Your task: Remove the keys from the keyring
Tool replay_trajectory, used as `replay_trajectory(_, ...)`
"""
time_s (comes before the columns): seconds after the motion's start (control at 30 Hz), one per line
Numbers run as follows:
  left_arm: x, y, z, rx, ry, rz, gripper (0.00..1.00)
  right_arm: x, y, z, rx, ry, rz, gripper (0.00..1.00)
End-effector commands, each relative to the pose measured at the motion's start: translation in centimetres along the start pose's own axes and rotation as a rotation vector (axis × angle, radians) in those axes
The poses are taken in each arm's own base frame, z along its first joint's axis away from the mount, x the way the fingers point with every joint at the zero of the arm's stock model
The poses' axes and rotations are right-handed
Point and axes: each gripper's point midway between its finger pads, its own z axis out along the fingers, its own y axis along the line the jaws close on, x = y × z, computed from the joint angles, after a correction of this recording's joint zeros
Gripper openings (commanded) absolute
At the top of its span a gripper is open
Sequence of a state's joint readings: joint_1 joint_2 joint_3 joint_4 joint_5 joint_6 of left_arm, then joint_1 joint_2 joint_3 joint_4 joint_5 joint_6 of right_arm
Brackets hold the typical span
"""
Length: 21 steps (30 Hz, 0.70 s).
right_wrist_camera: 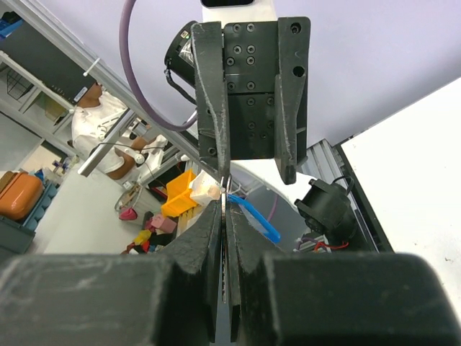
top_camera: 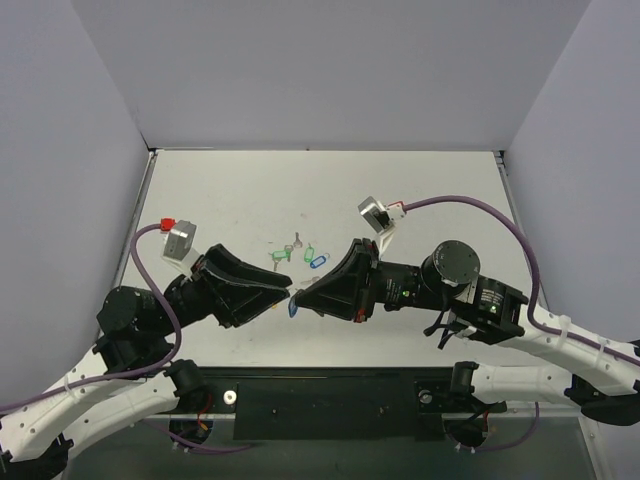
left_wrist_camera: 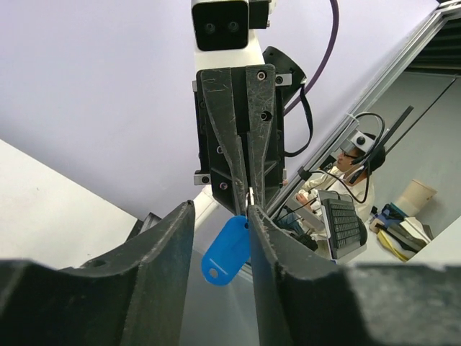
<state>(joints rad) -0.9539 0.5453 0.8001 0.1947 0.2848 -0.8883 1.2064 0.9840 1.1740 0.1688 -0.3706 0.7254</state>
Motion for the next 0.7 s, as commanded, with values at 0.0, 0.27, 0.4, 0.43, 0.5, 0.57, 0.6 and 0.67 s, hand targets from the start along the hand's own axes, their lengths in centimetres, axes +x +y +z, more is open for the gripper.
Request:
replay_trajectory(0.0,-1.4,-2.3,0.4,0.086,-0.036,0.024,0.41,-2.1,2.4,-0.7,-0.071,-0.075,-0.035,0.00)
replay_trajectory(0.27,-0.6,-2.6,0.9,0.107,0.008,0.008,0.14,-2.0,2.2,-0.8,-0.064,-0.071,-0.043,0.00)
replay_trajectory(0.4,-0.1,-3.0,1.1,0.124,0.045,0.003,0.00,-1.9,1.9,-0.7,-0.052,-0.068,-0.044,0.00)
replay_trajectory(0.43,0.2,-2.9,1.0,0.120,0.061,0.004,0.00,-1.8,1.8,-0.8,-0.046,-0.065,-0.043,0.00)
replay_trajectory(0.5,0.5,-2.9,0.9,0.113,0.089,0.011,0.00,-1.5,1.5,-0.8,-0.035,-0.051,-0.045,0.00)
replay_trajectory(0.57,0.9,-2.8,0.7,0.096,0.125,0.025,0.00,-1.2,1.3,-0.8,-0.021,-0.037,-0.047,0.00)
replay_trajectory(0.6,0.8,-3.1,0.7,0.094,0.134,0.031,0.00,-1.1,1.2,-0.9,-0.015,-0.027,-0.050,0.00)
replay_trajectory(0.67,1.2,-3.1,0.4,0.083,0.174,0.044,0.00,-0.8,0.9,-0.9,0.001,-0.011,-0.053,0.00)
